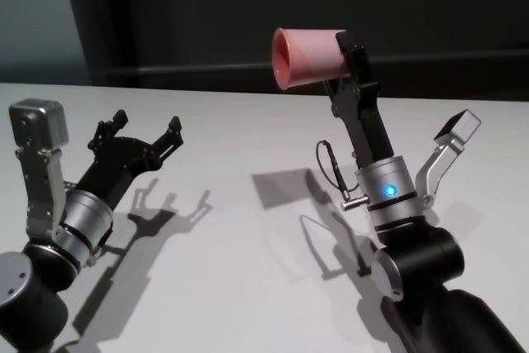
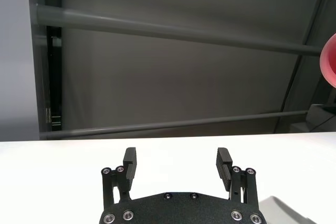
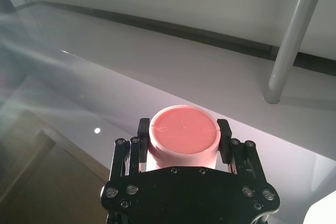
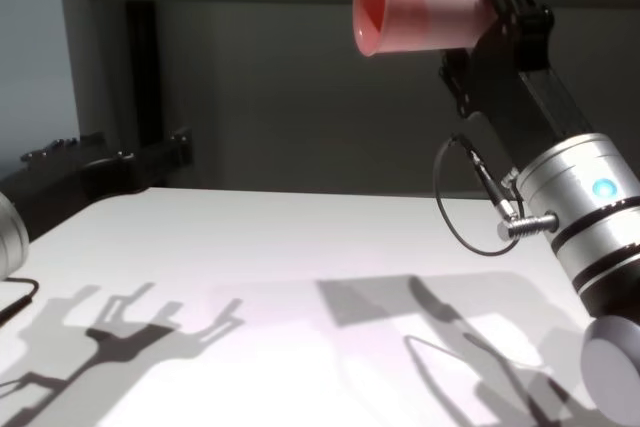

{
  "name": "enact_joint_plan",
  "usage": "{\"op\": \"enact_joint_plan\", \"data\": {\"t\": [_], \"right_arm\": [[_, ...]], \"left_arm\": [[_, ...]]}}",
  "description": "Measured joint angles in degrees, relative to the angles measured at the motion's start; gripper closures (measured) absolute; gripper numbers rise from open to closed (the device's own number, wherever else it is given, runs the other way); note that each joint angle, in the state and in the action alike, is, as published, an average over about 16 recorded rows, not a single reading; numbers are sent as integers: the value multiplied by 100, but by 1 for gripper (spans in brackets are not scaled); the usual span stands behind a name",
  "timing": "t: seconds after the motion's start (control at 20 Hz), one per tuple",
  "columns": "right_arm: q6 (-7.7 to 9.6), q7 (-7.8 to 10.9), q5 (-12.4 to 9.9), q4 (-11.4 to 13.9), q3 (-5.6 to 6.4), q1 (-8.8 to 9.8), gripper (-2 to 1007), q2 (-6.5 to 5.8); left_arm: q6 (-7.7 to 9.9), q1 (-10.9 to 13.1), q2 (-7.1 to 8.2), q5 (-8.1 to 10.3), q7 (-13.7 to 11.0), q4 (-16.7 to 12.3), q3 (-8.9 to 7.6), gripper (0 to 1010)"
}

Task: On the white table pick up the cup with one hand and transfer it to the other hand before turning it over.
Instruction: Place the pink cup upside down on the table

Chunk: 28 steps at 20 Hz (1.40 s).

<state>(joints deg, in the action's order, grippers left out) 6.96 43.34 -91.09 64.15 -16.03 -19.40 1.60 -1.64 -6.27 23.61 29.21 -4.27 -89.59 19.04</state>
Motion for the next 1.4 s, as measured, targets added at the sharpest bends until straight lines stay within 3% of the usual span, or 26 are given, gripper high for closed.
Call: {"op": "enact_joint_plan", "data": {"t": [0.35,0.8,1.4], "right_arm": [[0,0,0,0,0,0,262,0],[0,0,0,0,0,0,262,0],[0,0,0,0,0,0,262,0]], "left_arm": [[-303,359,-220,-147,237,-51,-150,9],[-706,636,-468,-183,246,-27,-308,9],[-699,722,-580,-65,56,40,-414,9]]}}
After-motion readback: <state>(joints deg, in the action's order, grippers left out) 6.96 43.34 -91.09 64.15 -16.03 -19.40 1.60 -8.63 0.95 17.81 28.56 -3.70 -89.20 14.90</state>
